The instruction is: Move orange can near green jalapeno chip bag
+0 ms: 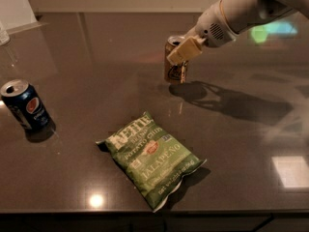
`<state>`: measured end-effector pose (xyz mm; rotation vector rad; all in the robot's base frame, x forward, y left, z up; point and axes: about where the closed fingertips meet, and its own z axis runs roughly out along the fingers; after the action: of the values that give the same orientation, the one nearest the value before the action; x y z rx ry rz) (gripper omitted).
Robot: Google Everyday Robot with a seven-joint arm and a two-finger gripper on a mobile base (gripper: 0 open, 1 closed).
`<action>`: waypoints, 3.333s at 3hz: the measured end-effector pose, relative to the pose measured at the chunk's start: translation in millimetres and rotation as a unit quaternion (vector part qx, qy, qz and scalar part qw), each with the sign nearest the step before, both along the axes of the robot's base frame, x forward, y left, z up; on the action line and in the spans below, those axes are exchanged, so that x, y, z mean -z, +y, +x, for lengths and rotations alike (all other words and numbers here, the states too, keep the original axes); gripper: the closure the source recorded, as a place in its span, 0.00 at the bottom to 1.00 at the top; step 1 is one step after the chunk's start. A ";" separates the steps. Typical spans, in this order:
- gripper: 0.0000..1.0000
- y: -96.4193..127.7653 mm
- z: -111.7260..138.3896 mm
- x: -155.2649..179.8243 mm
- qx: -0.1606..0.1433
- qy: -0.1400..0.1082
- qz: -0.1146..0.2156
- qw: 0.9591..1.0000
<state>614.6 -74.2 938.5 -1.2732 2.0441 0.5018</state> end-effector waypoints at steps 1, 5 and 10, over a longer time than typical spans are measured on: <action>1.00 0.2 -23.6 4.8 0.001 0.005 0.007 1.000; 0.85 -2.9 -84.5 19.3 0.032 0.009 -0.004 0.999; 0.00 0.6 -108.5 32.3 0.042 0.000 0.021 0.999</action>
Offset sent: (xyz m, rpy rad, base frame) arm -0.0636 -0.0047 -0.0221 0.0107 0.0138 -0.0391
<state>506.1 -73.7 906.2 -1.1579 2.0670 0.5044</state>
